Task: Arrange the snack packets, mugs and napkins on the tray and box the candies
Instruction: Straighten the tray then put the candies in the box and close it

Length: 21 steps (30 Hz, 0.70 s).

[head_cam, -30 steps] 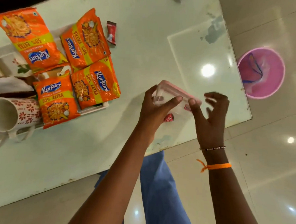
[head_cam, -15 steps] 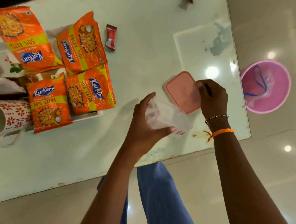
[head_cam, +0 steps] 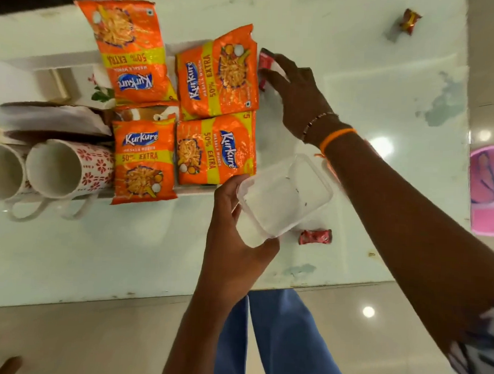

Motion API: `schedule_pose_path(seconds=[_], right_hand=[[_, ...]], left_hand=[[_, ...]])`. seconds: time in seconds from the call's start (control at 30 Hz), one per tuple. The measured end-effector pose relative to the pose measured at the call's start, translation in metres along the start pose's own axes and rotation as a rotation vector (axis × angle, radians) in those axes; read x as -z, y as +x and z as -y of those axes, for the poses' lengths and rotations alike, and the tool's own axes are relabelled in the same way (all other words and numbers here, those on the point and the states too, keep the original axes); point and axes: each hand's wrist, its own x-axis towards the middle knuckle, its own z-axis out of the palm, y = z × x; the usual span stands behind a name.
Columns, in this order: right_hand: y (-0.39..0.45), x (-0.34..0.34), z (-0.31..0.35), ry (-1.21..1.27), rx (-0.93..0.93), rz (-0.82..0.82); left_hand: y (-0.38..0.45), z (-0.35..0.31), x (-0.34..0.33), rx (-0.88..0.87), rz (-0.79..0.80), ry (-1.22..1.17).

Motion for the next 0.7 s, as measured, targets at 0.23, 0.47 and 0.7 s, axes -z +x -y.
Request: schedule_pose_path(seconds=[0.23, 0.47, 0.7], right_hand=[[-0.005, -0.003, -0.023, -0.099, -0.035, -0.077], [-0.080, 0.038, -0.049, 0.312, -0.311, -0.302], [-0.127, 0.089, -0.018, 0.704, -0.265, -0.128]], left_hand=[[0.009, -0.008, 0.006, -0.010, 0.011, -0.010], [0.029, -0.018, -0.022, -0.091, -0.036, 0.078], [0.060, -0.045, -0.061, -0.208, -0.041, 0.006]])
